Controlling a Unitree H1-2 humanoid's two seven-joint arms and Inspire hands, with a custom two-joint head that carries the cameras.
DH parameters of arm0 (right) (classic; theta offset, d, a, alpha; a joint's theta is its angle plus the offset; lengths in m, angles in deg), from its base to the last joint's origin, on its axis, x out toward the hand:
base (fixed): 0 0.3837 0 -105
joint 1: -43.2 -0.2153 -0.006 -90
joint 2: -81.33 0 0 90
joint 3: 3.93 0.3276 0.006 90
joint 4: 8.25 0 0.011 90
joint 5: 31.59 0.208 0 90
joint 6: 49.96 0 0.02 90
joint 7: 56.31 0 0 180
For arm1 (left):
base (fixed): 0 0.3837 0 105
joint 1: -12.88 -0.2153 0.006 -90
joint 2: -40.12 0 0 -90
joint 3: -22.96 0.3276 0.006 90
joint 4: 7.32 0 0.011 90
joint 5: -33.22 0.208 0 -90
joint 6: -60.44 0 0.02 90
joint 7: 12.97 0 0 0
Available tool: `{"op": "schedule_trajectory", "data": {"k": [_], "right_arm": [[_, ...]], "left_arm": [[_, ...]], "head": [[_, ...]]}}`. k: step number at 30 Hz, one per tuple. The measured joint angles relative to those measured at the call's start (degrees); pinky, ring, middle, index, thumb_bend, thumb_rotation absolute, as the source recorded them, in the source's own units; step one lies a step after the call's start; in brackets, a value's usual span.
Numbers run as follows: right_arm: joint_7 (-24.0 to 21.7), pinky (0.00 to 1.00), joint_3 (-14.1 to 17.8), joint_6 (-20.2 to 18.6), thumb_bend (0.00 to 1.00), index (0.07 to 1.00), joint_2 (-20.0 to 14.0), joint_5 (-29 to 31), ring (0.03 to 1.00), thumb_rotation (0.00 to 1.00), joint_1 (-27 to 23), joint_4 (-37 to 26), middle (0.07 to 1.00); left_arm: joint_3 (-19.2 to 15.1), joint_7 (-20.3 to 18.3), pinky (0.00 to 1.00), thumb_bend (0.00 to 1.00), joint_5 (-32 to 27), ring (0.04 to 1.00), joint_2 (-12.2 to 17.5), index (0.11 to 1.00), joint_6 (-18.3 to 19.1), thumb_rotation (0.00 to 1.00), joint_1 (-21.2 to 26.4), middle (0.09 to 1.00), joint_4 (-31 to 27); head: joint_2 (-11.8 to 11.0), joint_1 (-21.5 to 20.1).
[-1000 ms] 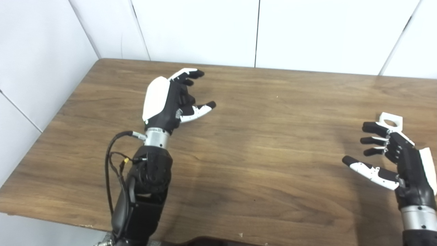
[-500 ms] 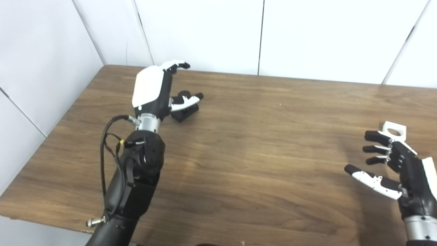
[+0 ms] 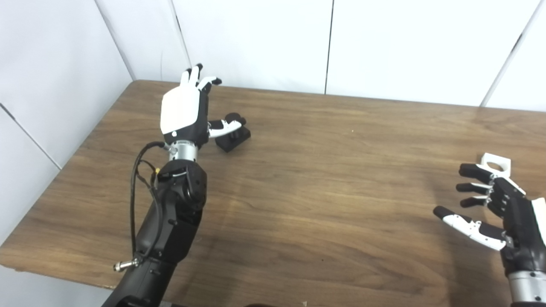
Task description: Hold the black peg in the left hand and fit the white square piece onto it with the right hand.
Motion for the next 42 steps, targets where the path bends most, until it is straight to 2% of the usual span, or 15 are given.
{"op": "schedule_trajectory", "data": {"k": [5,13,21,27,37,42], "right_arm": [[0.0,0.49,-0.02,-0.15,0.64,0.705,0.01,-0.04,0.636,0.0,0.03,-0.36,0.728],[0.01,0.5,-0.18,-0.68,0.63,0.706,0.04,-0.23,0.639,0.0,0.06,-1.31,0.73],[0.01,0.49,-0.32,-0.99,0.63,0.707,0.06,-0.71,0.635,0.0,0.08,-1.9,0.727],[0.01,0.5,-0.43,-1.18,0.63,0.708,0.1,-0.82,0.64,0.0,0.1,-2.12,0.73],[0.02,0.51,-0.46,-1.76,0.62,0.707,0.14,-1.06,0.638,0.0,0.23,-3.23,0.728],[0.02,0.51,-0.49,-2.02,0.62,0.707,0.17,-1.1,0.642,0.0,0.34,-3.64,0.73]], "left_arm": [[1.09,-1.14,0.95,0.9,0.0,1.0,0.59,0.717,1.67,0.47,0.29,1.0,1.54],[2.47,-2.39,1.0,0.93,-0.14,1.0,0.95,0.713,2.34,0.54,0.28,1.0,4.04],[3.77,-2.5,0.99,0.92,-0.02,1.0,1.01,0.695,4.04,0.51,0.33,1.0,7.14],[5.87,-1.68,1.0,0.91,0.47,1.0,1.78,0.666,3.82,0.43,0.55,1.0,9.95],[7.43,3.31,1.0,0.89,0.32,1.0,2.72,0.631,2.42,0.42,1.1,0.988,14.35],[7.76,3.95,1.0,0.86,-0.07,1.0,2.87,0.614,1.85,0.4,1.67,0.978,15.61]], "head": [[0.09,-0.18],[0.35,-0.7],[0.44,-0.88],[0.53,-1.32],[0.62,-1.67],[0.88,-2.11]]}}
